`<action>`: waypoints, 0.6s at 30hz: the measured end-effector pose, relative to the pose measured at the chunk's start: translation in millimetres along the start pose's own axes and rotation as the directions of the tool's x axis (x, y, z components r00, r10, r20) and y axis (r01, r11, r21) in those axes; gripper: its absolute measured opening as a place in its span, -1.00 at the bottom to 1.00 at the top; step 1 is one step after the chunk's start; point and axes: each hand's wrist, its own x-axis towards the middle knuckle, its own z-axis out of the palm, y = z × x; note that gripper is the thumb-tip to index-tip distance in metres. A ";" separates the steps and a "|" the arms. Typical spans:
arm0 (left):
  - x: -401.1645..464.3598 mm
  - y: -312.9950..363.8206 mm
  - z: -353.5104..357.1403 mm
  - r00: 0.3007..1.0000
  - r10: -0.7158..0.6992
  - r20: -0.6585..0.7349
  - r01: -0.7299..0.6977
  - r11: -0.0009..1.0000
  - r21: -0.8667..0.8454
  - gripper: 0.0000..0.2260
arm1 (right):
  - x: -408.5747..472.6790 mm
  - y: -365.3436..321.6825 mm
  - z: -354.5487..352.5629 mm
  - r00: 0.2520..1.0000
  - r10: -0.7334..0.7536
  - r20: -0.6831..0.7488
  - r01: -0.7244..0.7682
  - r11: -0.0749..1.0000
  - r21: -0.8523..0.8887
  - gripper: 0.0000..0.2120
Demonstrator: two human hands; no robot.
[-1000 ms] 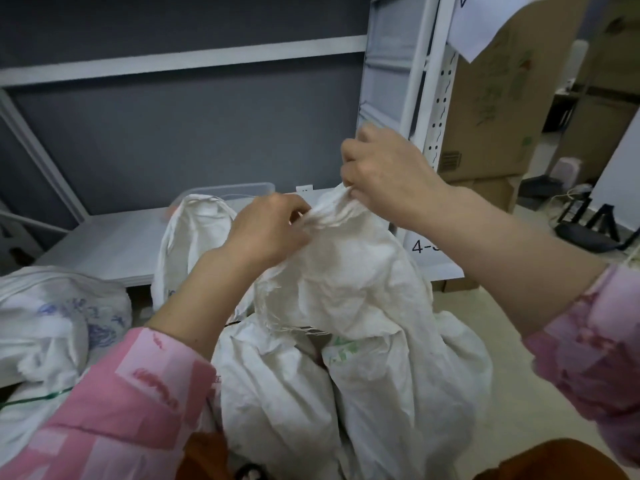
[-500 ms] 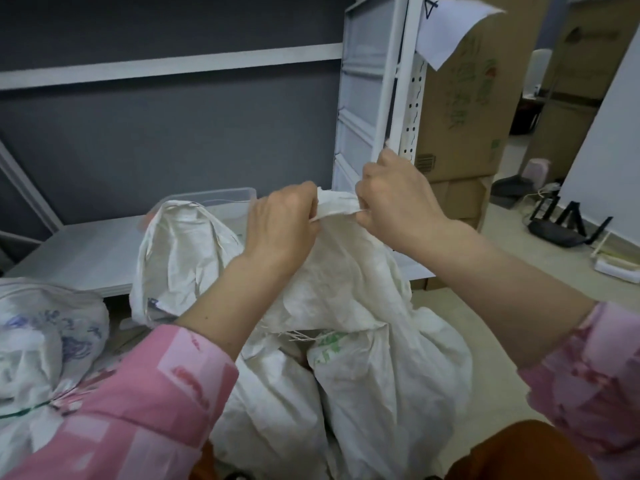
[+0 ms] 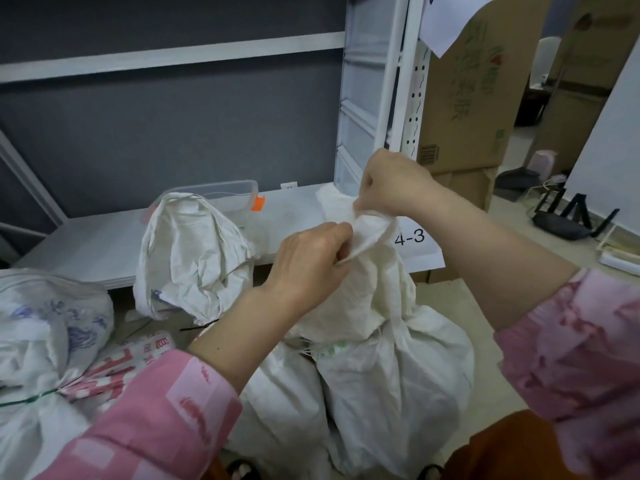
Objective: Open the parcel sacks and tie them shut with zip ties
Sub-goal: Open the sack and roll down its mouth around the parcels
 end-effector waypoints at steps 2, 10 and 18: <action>-0.1 -1.6 -2.3 0.985 -0.168 0.049 0.170 0.984 -0.053 -0.76 | 3.6 6.8 -6.8 0.992 0.120 -0.035 -0.104 0.946 0.306 -0.83; 53.1 -39.8 -68.8 0.894 -0.204 -0.399 0.252 0.965 0.071 -0.87 | -9.9 6.5 -30.4 0.880 0.432 0.196 -0.210 -0.015 0.978 -0.91; 60.4 -30.4 -84.2 0.897 -0.403 0.184 0.358 0.904 0.233 -0.88 | -28.1 -8.9 -27.7 0.911 0.410 -0.038 -0.143 0.400 0.906 -0.73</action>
